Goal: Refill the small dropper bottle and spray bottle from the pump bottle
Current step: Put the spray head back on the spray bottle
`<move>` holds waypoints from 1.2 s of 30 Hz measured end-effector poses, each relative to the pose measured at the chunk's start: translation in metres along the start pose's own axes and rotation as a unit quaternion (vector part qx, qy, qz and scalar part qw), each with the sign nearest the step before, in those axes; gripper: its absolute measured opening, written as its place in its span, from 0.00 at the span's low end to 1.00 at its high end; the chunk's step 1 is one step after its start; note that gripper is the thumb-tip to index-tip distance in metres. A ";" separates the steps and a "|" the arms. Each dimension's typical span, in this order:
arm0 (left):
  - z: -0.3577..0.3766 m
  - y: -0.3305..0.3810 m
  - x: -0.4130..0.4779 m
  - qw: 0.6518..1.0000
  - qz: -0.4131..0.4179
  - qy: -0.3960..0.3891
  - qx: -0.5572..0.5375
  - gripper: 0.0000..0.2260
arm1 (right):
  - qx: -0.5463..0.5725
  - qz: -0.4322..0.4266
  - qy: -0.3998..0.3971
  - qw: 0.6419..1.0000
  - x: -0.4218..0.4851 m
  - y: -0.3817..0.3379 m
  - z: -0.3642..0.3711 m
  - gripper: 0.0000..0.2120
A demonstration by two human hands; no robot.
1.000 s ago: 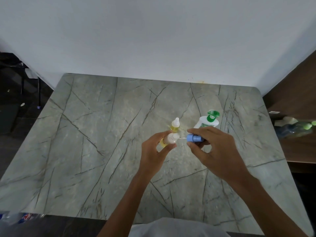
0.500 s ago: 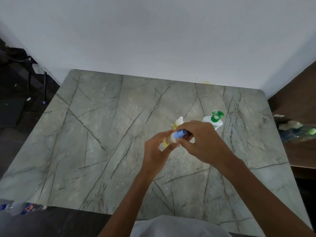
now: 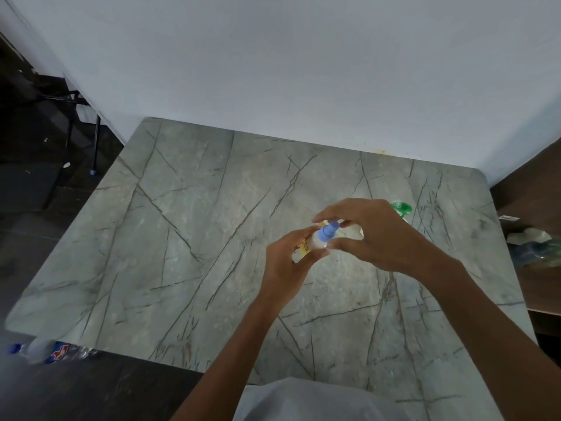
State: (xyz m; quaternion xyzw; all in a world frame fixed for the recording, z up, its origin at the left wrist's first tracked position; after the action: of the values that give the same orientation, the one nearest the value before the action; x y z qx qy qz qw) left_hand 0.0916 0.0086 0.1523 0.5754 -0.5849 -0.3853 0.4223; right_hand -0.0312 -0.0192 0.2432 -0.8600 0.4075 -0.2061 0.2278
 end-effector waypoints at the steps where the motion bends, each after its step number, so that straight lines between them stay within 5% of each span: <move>1: 0.000 0.000 0.001 1.000 -0.005 -0.004 -0.002 0.17 | -0.005 -0.004 0.000 1.000 0.002 0.000 0.000 0.15; 5: -0.001 0.003 0.004 1.000 -0.003 -0.015 -0.015 0.17 | -0.034 0.003 0.000 0.999 0.008 0.001 0.002 0.13; 12: -0.004 0.004 0.006 1.000 0.010 -0.009 0.006 0.15 | 0.004 0.041 -0.002 0.999 0.008 0.006 0.007 0.32; 17: -0.002 -0.001 0.006 1.000 -0.019 -0.016 -0.013 0.15 | -0.002 -0.015 -0.001 1.000 0.012 -0.001 0.009 0.11; 21: -0.004 0.003 0.005 0.999 -0.002 -0.008 -0.037 0.16 | -0.104 0.040 0.019 0.994 0.016 0.011 0.011 0.23; 25: -0.005 -0.004 0.008 1.000 -0.008 -0.005 -0.011 0.14 | 0.016 0.036 -0.005 0.999 0.014 0.010 0.014 0.28; 30: -0.005 -0.004 0.010 1.000 -0.021 -0.006 -0.012 0.15 | -0.010 -0.008 -0.001 1.000 0.017 0.003 0.014 0.12; 36: -0.007 0.001 0.010 1.000 -0.007 -0.002 -0.020 0.15 | -0.080 0.063 0.048 0.994 0.018 0.014 0.012 0.22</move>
State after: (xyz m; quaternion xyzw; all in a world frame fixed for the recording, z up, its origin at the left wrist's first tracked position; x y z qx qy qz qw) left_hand 0.0984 -0.0016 0.1558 0.5704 -0.5736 -0.4011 0.4297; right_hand -0.0224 -0.0390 0.2283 -0.8370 0.4867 -0.1993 0.1513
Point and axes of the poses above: each hand's wrist, its own x-axis towards the middle knuckle, its own z-axis out of the palm, y = z × x, the point moved 9 cm from there along x, towards the middle knuckle, and after that the axes turned 7 degrees about -z, right-handed, at the moved point
